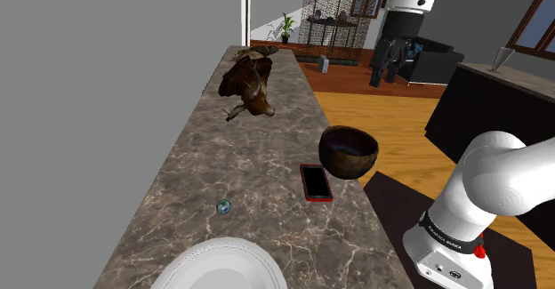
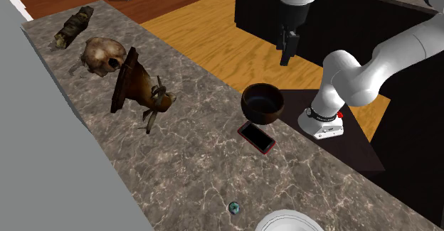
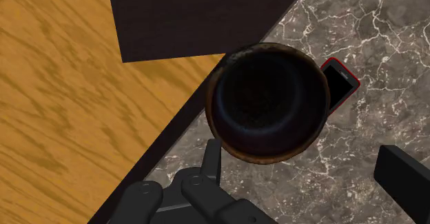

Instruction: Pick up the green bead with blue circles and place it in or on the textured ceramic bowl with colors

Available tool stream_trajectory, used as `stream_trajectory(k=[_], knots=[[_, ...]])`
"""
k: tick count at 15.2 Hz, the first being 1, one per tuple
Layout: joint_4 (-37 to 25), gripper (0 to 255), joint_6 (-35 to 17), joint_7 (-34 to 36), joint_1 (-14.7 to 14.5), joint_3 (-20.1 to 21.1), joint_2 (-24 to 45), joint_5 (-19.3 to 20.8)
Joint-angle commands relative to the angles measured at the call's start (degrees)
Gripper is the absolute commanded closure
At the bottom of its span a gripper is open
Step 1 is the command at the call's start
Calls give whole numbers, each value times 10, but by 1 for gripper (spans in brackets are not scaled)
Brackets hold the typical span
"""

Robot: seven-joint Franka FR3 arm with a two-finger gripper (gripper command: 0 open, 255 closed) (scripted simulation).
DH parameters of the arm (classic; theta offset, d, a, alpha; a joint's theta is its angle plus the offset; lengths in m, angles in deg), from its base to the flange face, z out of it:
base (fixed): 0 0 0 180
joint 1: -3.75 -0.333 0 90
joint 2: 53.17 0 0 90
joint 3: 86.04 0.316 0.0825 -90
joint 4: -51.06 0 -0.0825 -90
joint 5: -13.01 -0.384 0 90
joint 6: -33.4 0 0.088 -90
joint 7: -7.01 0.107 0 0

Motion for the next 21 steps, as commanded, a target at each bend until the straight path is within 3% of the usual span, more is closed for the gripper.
stream_trajectory(k=[1, 12, 21], knots=[[0, 0, 0, 0, 0, 0, 0, 0], [4, 0, -108, 165, -27, 155, 110, -62], [-63, 0, -191, 311, -28, 275, 273, -52]])
